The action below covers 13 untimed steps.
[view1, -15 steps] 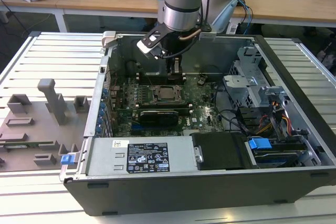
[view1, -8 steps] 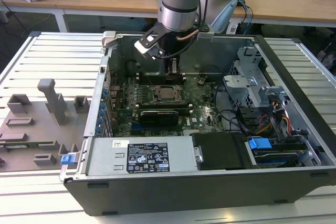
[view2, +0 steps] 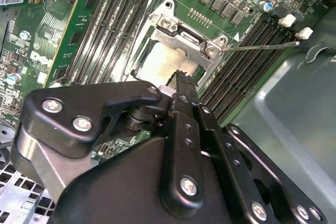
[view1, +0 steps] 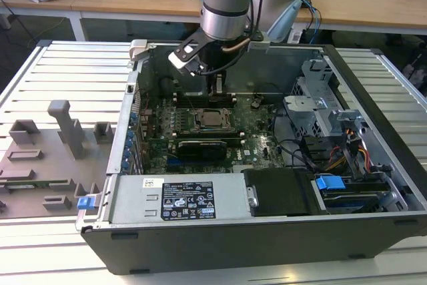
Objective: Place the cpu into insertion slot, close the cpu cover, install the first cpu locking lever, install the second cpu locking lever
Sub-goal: 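Close the cpu cover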
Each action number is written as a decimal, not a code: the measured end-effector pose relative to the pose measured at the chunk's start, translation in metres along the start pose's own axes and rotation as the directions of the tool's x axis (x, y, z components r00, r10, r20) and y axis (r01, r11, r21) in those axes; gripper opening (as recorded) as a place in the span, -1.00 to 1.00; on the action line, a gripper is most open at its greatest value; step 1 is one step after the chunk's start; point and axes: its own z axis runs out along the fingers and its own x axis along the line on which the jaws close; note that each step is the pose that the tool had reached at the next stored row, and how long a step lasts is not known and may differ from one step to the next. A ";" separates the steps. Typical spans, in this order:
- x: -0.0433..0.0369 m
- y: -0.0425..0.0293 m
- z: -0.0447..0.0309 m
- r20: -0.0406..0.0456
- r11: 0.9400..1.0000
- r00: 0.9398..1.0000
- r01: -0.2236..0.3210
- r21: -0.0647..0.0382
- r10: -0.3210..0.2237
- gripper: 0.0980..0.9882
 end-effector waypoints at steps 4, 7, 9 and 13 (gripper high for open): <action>0.0000 -0.0033 0.0057 0.000 1.000 1.000 0.000 0.000 0.000 -0.98; 0.0001 -0.0098 0.0114 0.000 1.000 1.000 0.000 0.000 0.000 -0.98; 0.0002 -0.0152 0.0146 0.000 1.000 1.000 0.000 0.000 0.000 -0.98; 0.0003 -0.0214 0.0234 0.000 1.000 1.000 0.000 0.000 0.000 -0.98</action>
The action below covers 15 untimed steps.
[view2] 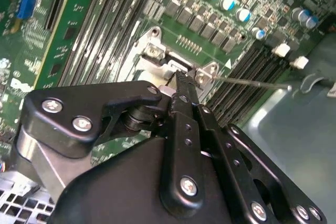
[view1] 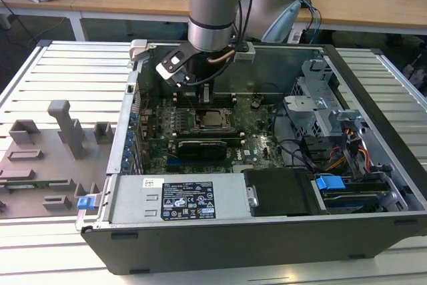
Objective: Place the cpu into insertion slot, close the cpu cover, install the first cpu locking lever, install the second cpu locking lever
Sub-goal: 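Close the cpu cover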
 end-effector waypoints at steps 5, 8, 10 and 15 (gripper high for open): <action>0.0000 -0.0052 0.0087 0.000 1.000 1.000 0.000 0.000 0.000 -0.98; 0.0000 -0.0052 0.0120 0.000 1.000 1.000 0.000 0.000 0.000 -0.98; 0.0000 -0.0045 0.0127 0.000 1.000 1.000 0.000 0.000 0.000 -0.98; -0.0003 0.0105 0.0120 -0.002 1.000 1.000 0.000 0.000 0.000 -0.98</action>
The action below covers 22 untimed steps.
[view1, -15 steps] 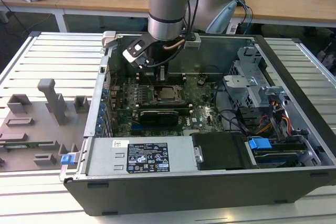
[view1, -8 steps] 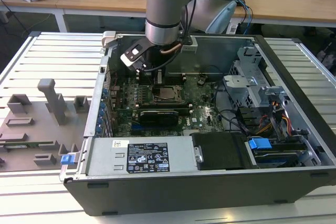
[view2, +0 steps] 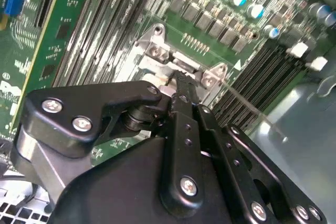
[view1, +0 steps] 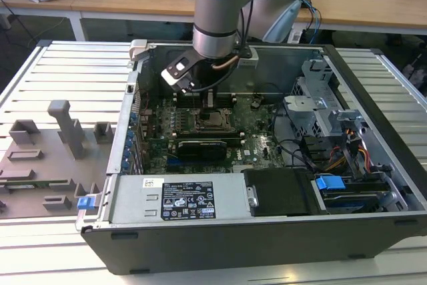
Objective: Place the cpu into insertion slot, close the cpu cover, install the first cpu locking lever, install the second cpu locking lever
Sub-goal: 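Close the cpu cover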
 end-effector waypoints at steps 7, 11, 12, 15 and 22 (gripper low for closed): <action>-0.0002 0.0162 -0.0088 0.000 1.000 1.000 0.000 0.002 0.000 -0.98; -0.0001 0.0157 -0.0220 0.000 1.000 1.000 0.000 0.002 0.000 -0.98; -0.0001 0.0156 -0.0249 0.000 1.000 1.000 0.000 0.002 0.000 -0.98; 0.0000 0.0153 -0.0334 0.000 1.000 1.000 0.000 0.002 0.000 -0.98; 0.0002 0.0143 -0.0582 0.000 1.000 1.000 0.000 0.002 0.000 -0.98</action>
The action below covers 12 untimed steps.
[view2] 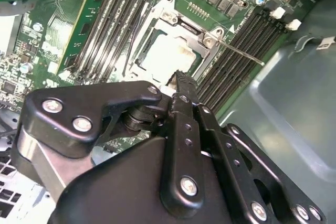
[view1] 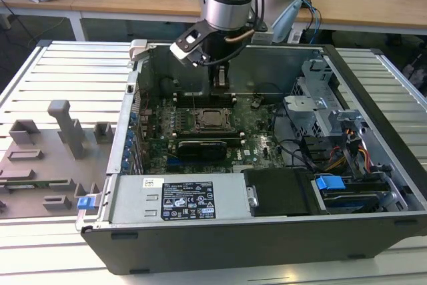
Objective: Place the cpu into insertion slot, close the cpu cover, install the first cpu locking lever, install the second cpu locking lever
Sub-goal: 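Close the cpu cover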
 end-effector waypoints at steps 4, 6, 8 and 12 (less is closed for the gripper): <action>0.0001 -0.0004 -0.0105 0.000 1.000 1.000 0.000 0.000 0.000 -0.98; 0.0001 -0.0006 -0.0146 0.000 1.000 1.000 0.000 0.000 0.000 -0.98; 0.0002 -0.0008 -0.0196 0.000 1.000 1.000 0.000 0.000 0.000 -0.98; 0.0002 -0.0010 -0.0245 0.000 1.000 1.000 0.000 0.000 0.000 -0.98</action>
